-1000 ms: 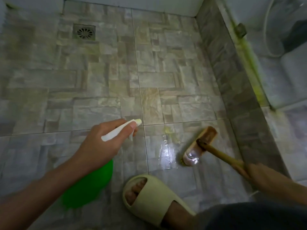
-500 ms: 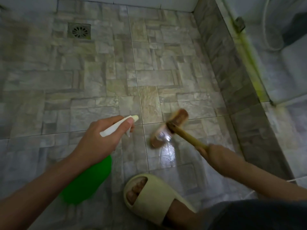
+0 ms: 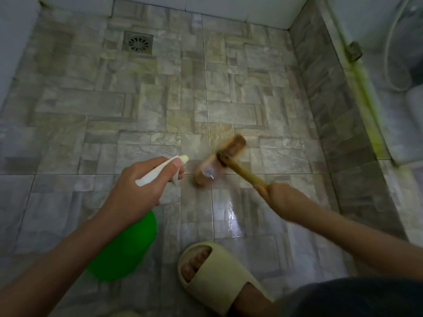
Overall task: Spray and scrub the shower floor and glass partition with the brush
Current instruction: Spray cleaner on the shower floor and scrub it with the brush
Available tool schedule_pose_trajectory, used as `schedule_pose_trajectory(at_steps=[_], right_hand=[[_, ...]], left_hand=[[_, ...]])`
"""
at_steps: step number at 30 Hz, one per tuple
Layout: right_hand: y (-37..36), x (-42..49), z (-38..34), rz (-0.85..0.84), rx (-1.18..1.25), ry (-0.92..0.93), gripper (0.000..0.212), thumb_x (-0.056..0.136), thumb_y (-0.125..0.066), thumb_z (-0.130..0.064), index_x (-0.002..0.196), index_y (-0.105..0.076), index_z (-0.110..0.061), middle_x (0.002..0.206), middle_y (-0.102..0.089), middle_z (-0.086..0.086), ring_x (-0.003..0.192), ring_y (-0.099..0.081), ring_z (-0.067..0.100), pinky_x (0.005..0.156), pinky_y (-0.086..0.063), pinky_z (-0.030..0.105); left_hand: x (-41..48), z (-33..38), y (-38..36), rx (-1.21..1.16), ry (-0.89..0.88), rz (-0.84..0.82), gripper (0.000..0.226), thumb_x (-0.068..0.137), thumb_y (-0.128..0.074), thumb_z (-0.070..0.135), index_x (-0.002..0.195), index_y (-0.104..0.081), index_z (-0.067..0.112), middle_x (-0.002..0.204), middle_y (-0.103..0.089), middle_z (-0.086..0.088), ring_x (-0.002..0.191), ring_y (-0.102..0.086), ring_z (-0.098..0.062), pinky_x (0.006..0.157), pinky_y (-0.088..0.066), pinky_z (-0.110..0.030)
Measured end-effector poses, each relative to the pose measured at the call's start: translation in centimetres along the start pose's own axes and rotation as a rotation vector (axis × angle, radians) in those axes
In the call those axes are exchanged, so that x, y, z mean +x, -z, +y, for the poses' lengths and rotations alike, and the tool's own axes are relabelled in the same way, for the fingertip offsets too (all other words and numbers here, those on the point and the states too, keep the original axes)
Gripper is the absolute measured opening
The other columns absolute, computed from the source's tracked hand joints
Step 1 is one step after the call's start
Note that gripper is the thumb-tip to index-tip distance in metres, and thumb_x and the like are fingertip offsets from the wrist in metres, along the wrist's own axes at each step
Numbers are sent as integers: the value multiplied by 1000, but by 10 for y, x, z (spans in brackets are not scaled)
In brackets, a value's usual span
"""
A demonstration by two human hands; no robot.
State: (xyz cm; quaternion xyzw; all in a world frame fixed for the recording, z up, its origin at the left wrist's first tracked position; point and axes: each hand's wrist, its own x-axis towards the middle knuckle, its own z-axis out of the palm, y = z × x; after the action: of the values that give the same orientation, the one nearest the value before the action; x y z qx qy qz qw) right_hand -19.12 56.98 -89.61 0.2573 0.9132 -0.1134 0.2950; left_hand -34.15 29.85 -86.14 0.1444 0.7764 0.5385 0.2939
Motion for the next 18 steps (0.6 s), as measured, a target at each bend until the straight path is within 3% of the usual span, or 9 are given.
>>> schedule_pose_trajectory(at_steps=[3,5,8,12,15,18], right_hand=[[17,39,-32,86,18,74,52,98,-24,-53,74,-46,-12,65,-49,1,65,-55,25,54,-37,30],[6,12,-12,50,-11,47,59,90,-19,-61,80,-53,-13,66,-54,-1,65,-60,22,51,-39,26],[-11,-50,15,-51,25,-65,61,77,-14,-68,86,-52,-21,73,-61,-3,64,-62,13,60,-53,25],[5,4,-25,6,-28,23,54,94,-21,-59,75,-47,-16,71,-56,1,65,-58,22,61,-46,31],[23,76,-70,134,-50,132,55,98,-21,-56,78,-47,-11,77,-56,12,70,-57,29,65,-46,36],[18,66,-65,111,-28,102,58,96,-21,-58,74,-49,-12,74,-61,11,60,-54,25,59,-47,36]], left_hand=[[0,-2,5,-1,-3,24,40,85,-49,61,84,-78,33,91,-76,-4,90,-72,-26,49,-55,-25],[-3,-1,9,-20,9,46,41,84,-50,60,83,-78,31,89,-77,1,89,-72,-22,48,-54,-23],[-5,-3,15,-49,26,95,40,84,-51,60,88,-79,32,89,-77,-4,88,-72,-23,49,-54,-24],[-4,-7,22,-90,42,143,36,84,-53,58,93,-78,33,89,-77,-5,88,-71,-21,48,-52,-21],[-5,-7,29,-97,48,177,25,93,-54,49,90,-76,37,89,-78,9,89,-72,-5,48,-53,-21],[-7,-7,37,-102,51,202,21,98,-54,42,90,-73,38,88,-77,19,89,-71,4,47,-53,-20]])
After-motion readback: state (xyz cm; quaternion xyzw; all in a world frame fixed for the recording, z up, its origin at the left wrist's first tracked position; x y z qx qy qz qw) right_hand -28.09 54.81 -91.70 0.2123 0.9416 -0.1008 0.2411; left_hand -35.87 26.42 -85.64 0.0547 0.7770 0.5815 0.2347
